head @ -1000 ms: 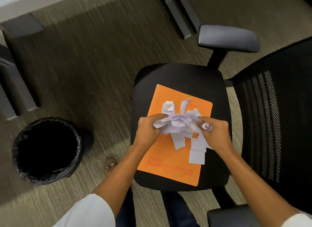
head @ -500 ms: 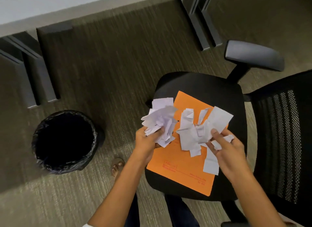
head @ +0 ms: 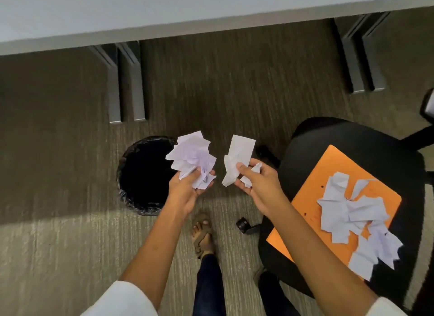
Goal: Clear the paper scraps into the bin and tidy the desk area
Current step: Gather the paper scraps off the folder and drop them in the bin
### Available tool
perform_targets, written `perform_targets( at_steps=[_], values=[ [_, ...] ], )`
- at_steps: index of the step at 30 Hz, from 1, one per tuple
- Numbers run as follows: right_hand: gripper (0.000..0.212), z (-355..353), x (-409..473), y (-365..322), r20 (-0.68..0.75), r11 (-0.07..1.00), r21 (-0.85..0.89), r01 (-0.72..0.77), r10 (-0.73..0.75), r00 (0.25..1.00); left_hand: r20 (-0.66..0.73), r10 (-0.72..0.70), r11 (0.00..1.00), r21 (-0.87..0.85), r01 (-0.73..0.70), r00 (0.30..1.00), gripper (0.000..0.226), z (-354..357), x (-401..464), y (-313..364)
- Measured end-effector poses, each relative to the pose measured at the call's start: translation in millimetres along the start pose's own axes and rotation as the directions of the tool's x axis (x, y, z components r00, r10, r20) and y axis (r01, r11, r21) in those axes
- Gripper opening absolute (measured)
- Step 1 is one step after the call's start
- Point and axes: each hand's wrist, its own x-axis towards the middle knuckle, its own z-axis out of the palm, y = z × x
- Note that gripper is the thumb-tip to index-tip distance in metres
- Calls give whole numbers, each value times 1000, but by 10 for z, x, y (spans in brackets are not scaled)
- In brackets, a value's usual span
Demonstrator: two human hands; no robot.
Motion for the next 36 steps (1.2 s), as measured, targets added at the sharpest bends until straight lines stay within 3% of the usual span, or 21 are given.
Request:
perform_targets(
  at_steps=[7,16,19,22,26,31,34,36],
  values=[
    [14,820,173,273,78,990,-134,-29,40,996,-92,32,995,-88,-40,995,37,-656,185,328],
    [16,1563,397,792,90,954,-236,-184,211,973,-197,-27,988,-155,-4,980,40,-1348,313,432],
    [48,1755,493,887,169,920,-323,-220,285,943,-124,-123,981,-165,102,985,49,-1510,395,515],
    [101,1858,623,923,192,879,-381,-288,380,905,-131,-269,939,-254,230,954,85,-1660,458,561],
    [110,1787,736,901,207,897,-290,-334,399,893,-79,-336,904,-308,298,938,97,-1807,468,576],
    [76,1357,686,852,186,909,-199,-366,402,897,-204,-327,937,-193,289,923,95,-1669,462,523],
    [108,1038,613,832,69,905,-234,-356,381,922,-290,-279,952,45,304,915,77,-1419,548,453],
    [107,694,575,746,5,906,-290,-307,323,946,-270,-251,914,250,320,929,51,-1032,588,300]
  ],
)
